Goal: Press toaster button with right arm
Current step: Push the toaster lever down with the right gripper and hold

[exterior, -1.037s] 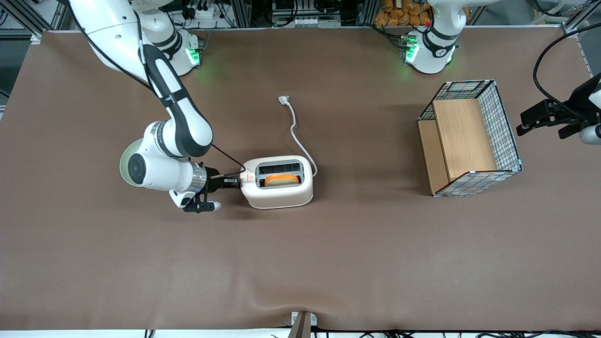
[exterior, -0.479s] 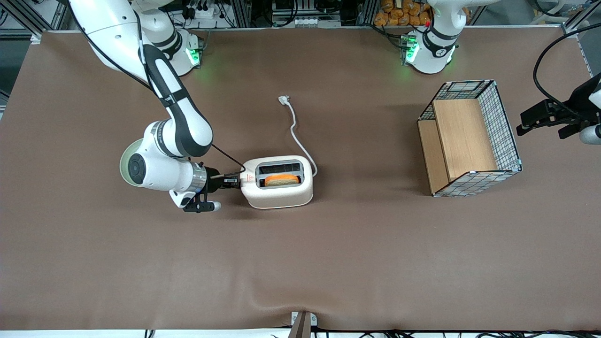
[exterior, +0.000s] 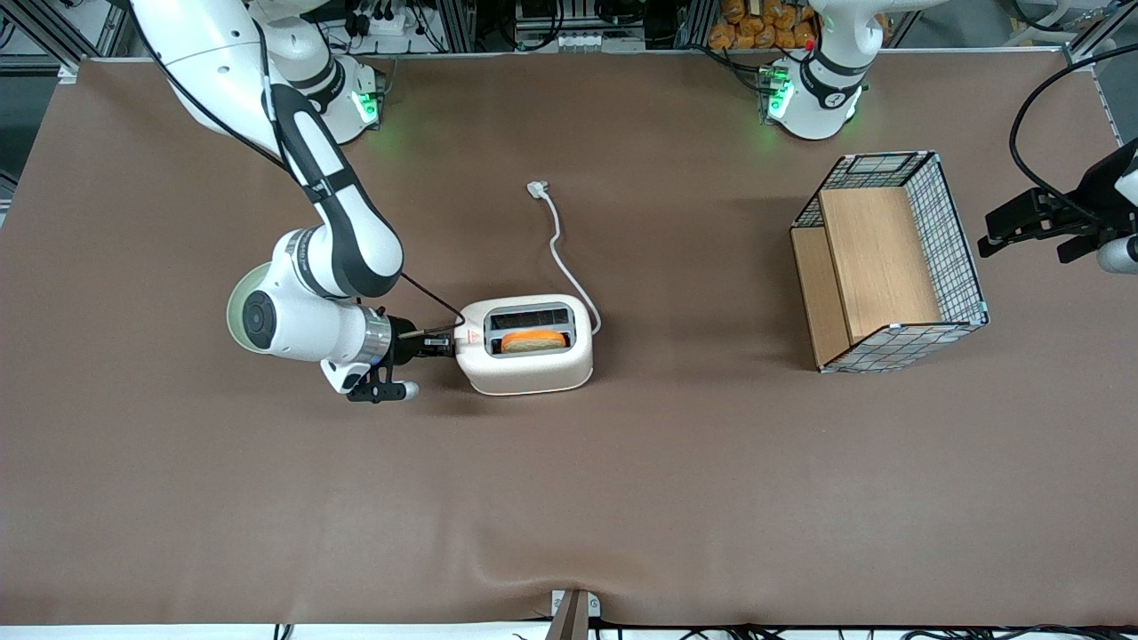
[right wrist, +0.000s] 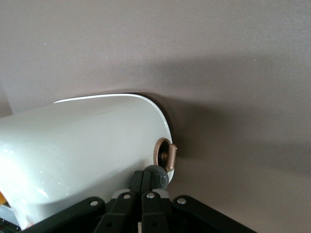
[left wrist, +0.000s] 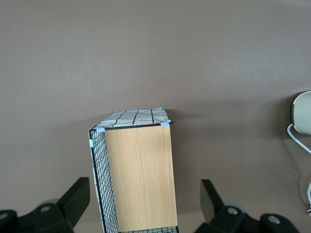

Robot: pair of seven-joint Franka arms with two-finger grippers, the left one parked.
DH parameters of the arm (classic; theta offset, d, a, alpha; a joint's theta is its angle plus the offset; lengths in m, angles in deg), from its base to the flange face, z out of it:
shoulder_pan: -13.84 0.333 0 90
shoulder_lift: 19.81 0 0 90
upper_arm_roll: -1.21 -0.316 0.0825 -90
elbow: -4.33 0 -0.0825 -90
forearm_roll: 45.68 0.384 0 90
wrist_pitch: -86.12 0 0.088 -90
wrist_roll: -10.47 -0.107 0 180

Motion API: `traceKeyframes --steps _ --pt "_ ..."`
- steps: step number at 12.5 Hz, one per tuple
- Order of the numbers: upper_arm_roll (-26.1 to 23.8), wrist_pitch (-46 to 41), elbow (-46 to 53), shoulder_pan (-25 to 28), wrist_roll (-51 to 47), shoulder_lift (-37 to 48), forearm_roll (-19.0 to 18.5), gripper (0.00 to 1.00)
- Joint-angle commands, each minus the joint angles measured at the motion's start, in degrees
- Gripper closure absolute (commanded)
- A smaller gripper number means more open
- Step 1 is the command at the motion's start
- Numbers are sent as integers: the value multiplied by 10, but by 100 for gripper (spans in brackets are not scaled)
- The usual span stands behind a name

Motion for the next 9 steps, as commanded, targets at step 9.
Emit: traceKeyframes --steps 9 --pt "-3 -102 66 -22 6 0 9 91"
